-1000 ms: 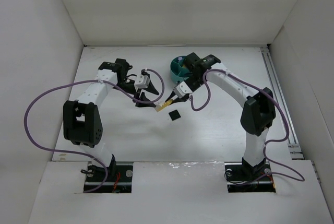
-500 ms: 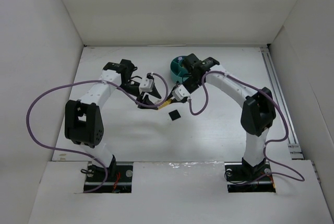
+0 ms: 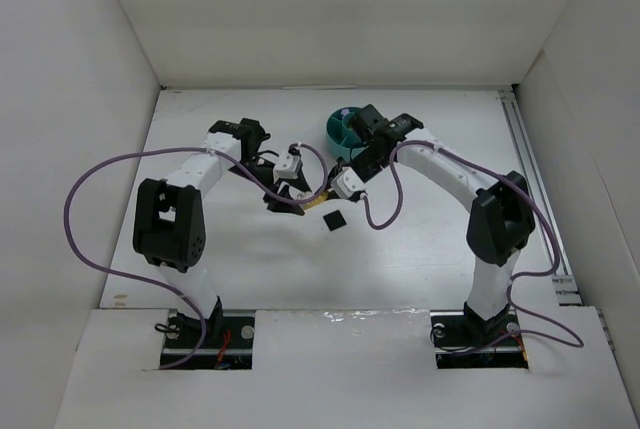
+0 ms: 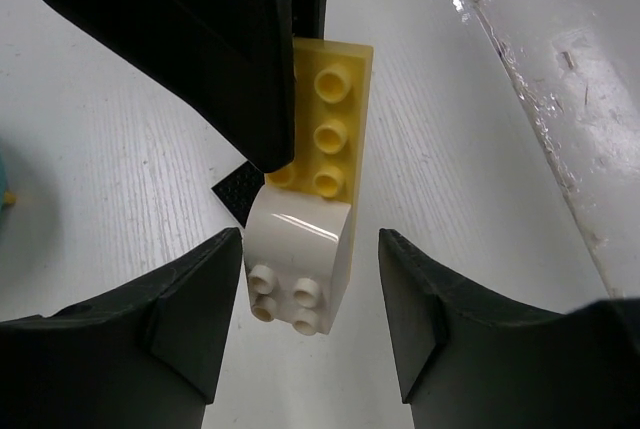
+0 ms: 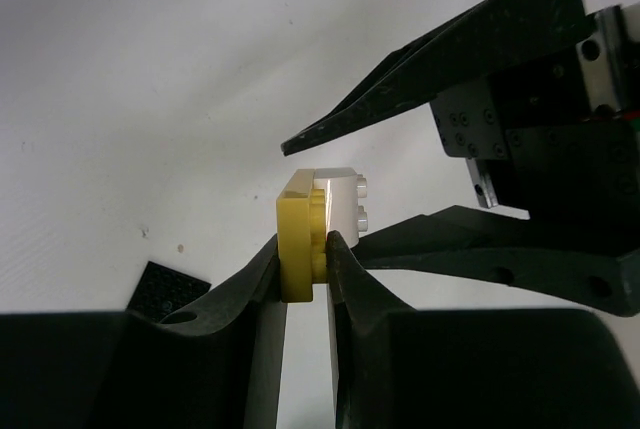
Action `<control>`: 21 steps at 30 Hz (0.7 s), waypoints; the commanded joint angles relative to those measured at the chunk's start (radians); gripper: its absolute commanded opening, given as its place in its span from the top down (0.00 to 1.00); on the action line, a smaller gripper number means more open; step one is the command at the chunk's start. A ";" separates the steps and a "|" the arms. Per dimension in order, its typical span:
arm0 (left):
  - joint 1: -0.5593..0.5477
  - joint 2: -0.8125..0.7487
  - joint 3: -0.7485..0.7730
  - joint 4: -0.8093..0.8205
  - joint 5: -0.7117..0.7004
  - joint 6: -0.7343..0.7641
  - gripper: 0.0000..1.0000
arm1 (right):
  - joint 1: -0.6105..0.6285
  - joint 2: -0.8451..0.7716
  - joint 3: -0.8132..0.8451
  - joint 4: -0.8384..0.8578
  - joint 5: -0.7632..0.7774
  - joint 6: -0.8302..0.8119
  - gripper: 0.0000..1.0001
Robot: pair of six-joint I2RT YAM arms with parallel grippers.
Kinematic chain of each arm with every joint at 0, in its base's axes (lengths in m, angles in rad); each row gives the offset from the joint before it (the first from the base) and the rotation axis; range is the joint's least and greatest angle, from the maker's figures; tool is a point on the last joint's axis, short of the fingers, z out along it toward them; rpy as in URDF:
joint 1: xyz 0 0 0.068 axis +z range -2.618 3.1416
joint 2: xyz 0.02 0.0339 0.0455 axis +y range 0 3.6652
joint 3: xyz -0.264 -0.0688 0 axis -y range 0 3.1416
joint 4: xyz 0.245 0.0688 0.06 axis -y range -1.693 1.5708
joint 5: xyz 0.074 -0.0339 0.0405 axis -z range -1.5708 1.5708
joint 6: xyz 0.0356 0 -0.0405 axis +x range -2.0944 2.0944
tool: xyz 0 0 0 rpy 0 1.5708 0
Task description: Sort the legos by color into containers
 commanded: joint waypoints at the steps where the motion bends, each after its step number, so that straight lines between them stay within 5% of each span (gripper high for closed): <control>1: -0.005 0.006 0.029 -0.031 0.010 0.048 0.46 | 0.017 -0.056 0.003 0.027 -0.049 -0.179 1.00; 9: -0.005 0.006 0.038 -0.031 -0.011 0.059 0.66 | 0.017 -0.065 -0.006 0.018 0.007 -0.179 1.00; 21: 0.013 -0.004 0.057 -0.031 -0.002 0.068 0.51 | 0.017 -0.065 -0.035 -0.003 0.063 -0.179 1.00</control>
